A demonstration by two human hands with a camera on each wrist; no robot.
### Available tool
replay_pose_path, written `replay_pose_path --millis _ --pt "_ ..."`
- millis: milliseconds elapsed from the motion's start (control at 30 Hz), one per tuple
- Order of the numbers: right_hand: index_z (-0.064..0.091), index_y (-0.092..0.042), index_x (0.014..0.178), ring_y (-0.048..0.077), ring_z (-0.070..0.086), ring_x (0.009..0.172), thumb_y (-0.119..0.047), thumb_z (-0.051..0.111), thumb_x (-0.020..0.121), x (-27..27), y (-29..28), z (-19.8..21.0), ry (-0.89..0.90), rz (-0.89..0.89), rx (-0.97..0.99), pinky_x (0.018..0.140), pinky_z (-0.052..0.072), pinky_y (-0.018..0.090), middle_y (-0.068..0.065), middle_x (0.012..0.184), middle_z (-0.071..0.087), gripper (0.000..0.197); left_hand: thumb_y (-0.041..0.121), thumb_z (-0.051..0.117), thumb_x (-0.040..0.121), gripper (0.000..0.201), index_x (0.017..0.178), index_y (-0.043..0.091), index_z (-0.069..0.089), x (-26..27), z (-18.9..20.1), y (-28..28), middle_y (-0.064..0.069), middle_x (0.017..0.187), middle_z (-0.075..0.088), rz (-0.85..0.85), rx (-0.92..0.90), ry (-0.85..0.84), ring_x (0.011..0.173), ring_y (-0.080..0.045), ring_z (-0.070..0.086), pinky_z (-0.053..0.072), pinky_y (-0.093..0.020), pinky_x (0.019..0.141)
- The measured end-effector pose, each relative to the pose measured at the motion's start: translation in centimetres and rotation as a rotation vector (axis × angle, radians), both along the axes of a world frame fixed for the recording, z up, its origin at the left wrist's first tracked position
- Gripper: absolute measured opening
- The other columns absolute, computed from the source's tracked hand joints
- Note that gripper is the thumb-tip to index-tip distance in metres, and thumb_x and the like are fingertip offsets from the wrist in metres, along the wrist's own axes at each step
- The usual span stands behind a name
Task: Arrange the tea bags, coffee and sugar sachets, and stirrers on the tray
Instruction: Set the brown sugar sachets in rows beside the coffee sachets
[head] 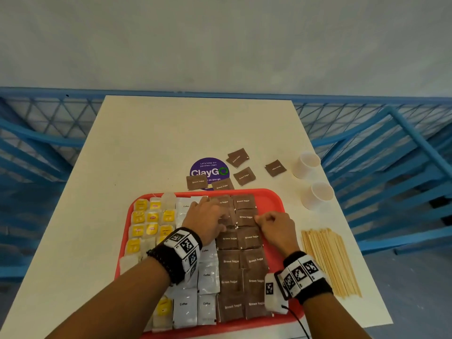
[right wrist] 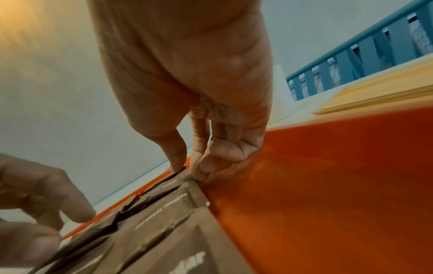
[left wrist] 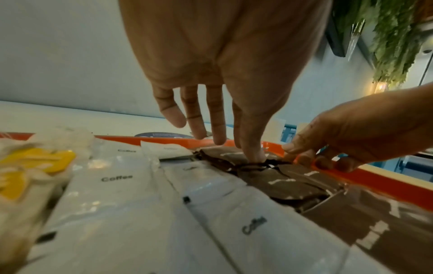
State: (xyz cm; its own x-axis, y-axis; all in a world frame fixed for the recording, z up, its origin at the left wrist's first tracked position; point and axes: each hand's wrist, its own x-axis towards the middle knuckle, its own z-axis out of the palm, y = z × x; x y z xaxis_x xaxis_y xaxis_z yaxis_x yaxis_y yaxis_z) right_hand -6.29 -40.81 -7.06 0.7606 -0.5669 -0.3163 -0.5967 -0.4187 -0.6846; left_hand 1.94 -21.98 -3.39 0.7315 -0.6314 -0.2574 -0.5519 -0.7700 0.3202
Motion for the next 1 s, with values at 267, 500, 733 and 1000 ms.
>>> replay_pose_path --millis 267,500,733,1000 --pt "0.071 -0.02 0.073 0.006 0.063 0.071 -0.032 0.066 0.092 0.0 -0.1 0.3 0.028 0.028 -0.028 0.058 0.036 0.012 -0.009 0.078 0.07 0.023 0.032 0.064 0.093 0.015 0.107 0.027 0.067 0.6 -0.9 0.2 0.007 0.122 0.059 -0.023 -0.053 0.005 0.118 -0.02 0.047 0.037 -0.04 0.101" --pt "0.061 -0.02 0.067 0.018 0.057 0.078 -0.031 0.066 0.09 7.3 -2.6 4.8 0.037 0.107 -0.187 0.073 0.044 0.024 -0.001 0.079 0.062 0.026 0.039 0.063 0.093 0.015 0.081 0.03 0.063 6.9 0.6 1.6 0.011 0.086 0.06 0.098 -0.106 0.019 0.085 -0.015 0.058 0.052 -0.037 0.08" --pt "0.063 -0.012 0.094 0.031 0.066 0.09 -0.056 0.072 0.066 15.7 -2.2 1.7 0.216 0.24 -0.227 0.074 0.056 0.037 0.011 0.097 0.069 0.053 0.029 0.057 0.094 0.017 0.085 0.023 0.07 13.1 0.8 1.9 -0.003 0.101 0.07 0.278 0.069 0.037 0.088 -0.026 0.065 0.054 -0.036 0.076" --pt "0.07 -0.001 0.102 0.028 0.068 0.1 -0.024 0.072 0.086 18.3 -2.6 0.6 0.296 0.281 -0.178 0.084 0.056 0.034 0.012 0.106 0.072 0.028 0.042 0.075 0.081 0.05 0.122 0.021 0.053 15.4 -2.2 0.5 -0.004 0.117 0.054 0.272 0.139 0.1 0.112 -0.027 0.055 0.047 -0.042 0.095"
